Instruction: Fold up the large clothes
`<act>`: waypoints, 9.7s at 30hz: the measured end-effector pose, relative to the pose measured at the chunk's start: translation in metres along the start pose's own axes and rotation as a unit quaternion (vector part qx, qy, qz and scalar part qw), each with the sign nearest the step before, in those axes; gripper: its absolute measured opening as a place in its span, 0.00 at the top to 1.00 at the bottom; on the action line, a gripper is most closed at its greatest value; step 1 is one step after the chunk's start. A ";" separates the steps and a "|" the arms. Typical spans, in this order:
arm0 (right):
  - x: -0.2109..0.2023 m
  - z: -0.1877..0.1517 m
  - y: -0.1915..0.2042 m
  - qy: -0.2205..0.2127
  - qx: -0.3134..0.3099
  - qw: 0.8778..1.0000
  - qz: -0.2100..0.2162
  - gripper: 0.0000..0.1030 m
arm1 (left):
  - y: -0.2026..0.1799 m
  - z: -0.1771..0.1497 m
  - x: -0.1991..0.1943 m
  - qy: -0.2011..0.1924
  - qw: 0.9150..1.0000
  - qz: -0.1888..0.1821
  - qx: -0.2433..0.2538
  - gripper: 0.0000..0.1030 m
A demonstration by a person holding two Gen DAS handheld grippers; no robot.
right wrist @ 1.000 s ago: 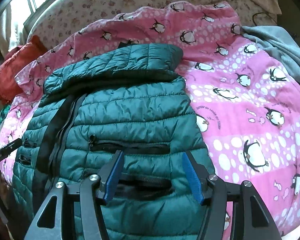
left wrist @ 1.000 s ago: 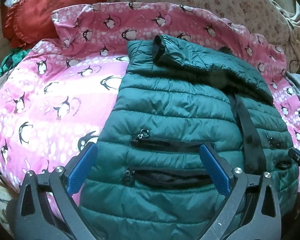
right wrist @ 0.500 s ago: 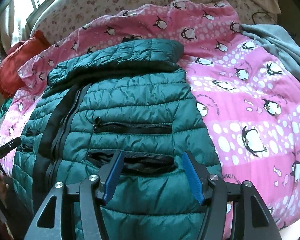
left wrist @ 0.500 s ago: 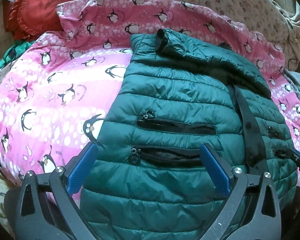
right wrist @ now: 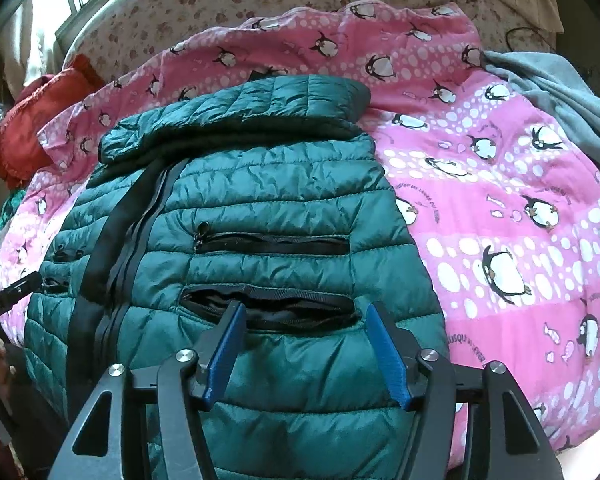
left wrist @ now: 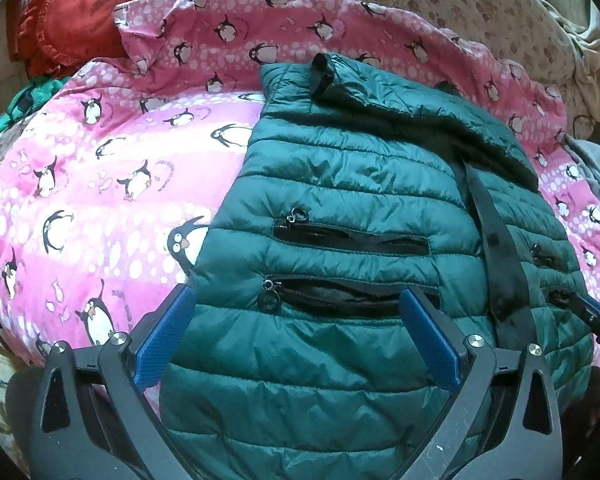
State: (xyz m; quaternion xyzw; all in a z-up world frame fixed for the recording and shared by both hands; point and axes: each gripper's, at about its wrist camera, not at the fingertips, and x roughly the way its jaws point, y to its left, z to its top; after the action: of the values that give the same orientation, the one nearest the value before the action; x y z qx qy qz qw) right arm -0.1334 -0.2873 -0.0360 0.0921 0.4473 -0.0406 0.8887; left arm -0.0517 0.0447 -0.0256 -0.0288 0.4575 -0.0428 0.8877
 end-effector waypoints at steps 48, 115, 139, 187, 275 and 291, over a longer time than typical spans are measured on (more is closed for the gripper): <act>-0.030 -0.047 -0.017 0.037 -0.006 0.999 -0.008 0.34 | 0.059 -0.057 -0.010 0.070 0.995 -0.046 -0.058 0.01; -0.022 -0.062 -0.042 0.034 -0.013 0.990 0.135 0.84 | 0.069 -0.074 -0.013 0.091 0.990 -0.079 -0.067 0.84; -0.076 0.002 -0.047 -0.087 0.040 0.976 0.196 0.87 | 0.074 -0.003 -0.070 -0.026 0.987 -0.135 -0.088 0.89; 0.047 0.227 -0.037 -0.093 0.033 0.993 0.058 0.87 | 0.026 0.226 0.055 -0.085 0.991 -0.014 -0.107 0.89; 0.187 0.265 0.036 -0.021 -0.027 0.999 0.004 0.32 | 0.024 0.257 0.180 -0.015 0.995 0.009 -0.103 0.18; 0.161 0.219 -0.027 -0.032 0.026 0.999 -0.025 0.32 | 0.035 0.204 0.149 -0.021 0.996 -0.001 -0.085 0.18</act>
State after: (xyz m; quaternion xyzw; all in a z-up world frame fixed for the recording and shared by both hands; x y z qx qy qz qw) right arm 0.1312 -0.3564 -0.0412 0.1032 0.4191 -0.0774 0.8987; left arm 0.2021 0.0664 -0.0313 -0.1053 0.4404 -0.0040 0.8916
